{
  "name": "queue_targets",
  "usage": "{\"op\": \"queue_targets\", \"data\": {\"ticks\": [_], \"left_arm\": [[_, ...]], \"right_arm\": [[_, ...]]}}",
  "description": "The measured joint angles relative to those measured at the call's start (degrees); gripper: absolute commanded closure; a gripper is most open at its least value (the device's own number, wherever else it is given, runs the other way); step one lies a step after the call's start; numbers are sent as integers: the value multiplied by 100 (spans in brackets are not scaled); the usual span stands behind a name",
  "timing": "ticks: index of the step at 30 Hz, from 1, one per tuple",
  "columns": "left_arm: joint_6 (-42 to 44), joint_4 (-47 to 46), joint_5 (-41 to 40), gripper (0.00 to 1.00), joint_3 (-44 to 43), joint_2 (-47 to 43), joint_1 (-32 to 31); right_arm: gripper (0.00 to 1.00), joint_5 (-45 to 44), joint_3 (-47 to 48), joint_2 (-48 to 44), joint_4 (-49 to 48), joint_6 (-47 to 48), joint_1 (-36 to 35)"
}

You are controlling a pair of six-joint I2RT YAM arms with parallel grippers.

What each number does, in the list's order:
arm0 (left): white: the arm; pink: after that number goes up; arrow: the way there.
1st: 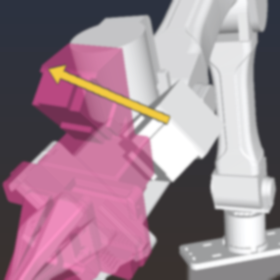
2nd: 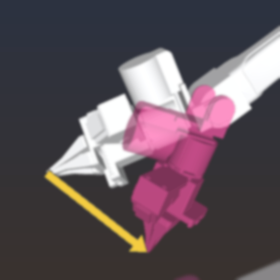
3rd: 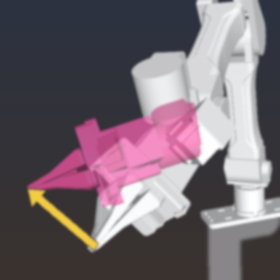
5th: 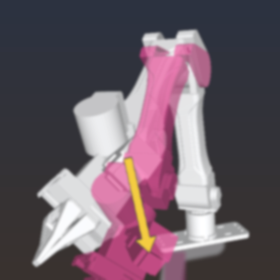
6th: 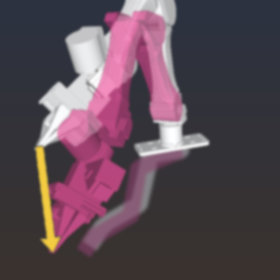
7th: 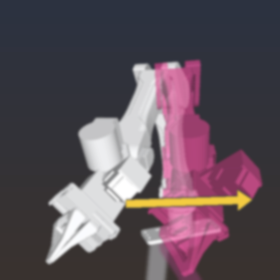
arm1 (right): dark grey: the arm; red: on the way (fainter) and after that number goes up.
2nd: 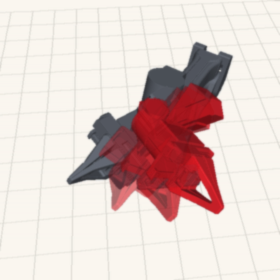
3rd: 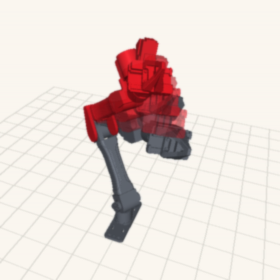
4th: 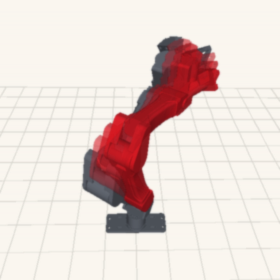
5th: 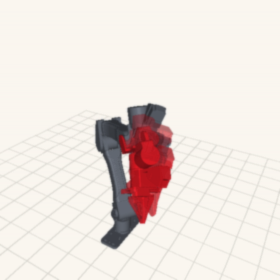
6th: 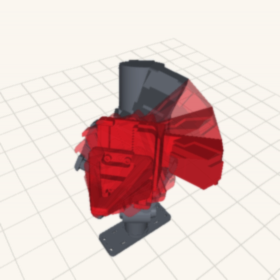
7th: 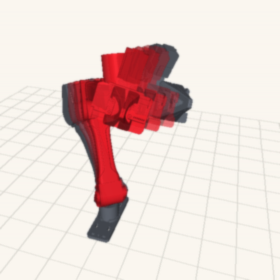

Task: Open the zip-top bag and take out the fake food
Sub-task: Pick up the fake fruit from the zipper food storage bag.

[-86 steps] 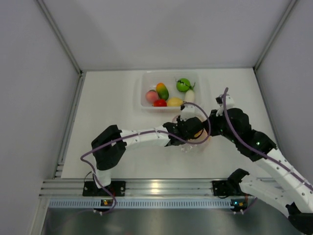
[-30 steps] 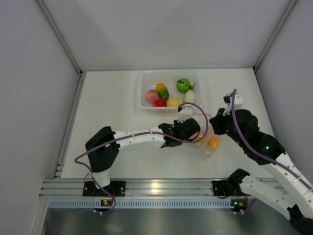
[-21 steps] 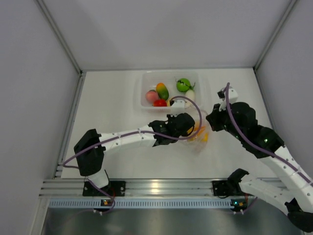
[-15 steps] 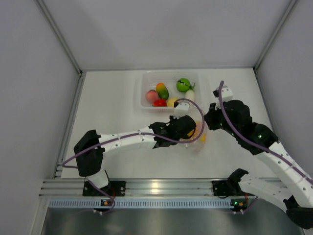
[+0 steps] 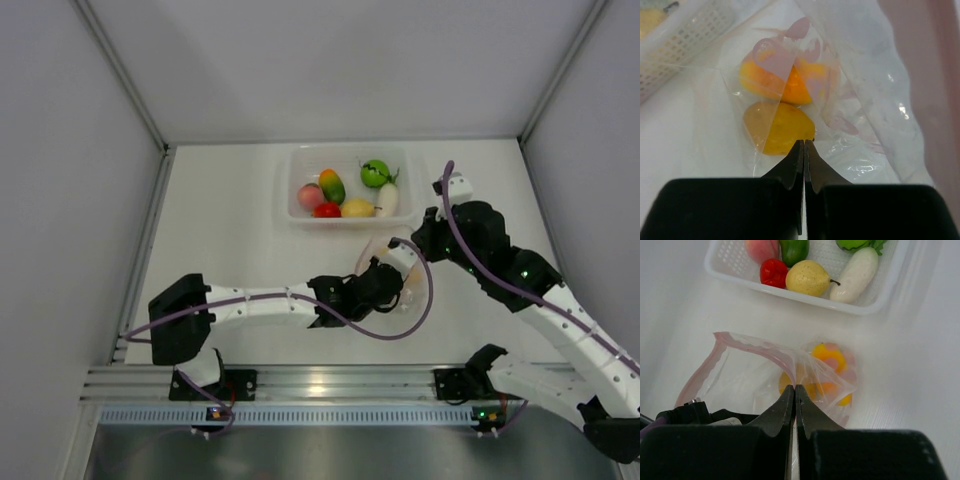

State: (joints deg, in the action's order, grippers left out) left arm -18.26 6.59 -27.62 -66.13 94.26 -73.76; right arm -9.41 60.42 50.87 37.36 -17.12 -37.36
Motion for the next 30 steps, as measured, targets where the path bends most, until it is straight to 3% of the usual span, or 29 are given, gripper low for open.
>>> {"op": "queue_targets", "data": {"ticks": [10,20,30], "left_arm": [[1086,-496,811,100,37,0,310],[986,-656,1781,100,144,361,634],[503,-365,1880,100,52,682,754]], "right_arm": [[100,-234,0,-166,59,105,11],[100,-258,-157,-590,-151,85,9],[100,-26,-157,-461,-157,225,9]]}}
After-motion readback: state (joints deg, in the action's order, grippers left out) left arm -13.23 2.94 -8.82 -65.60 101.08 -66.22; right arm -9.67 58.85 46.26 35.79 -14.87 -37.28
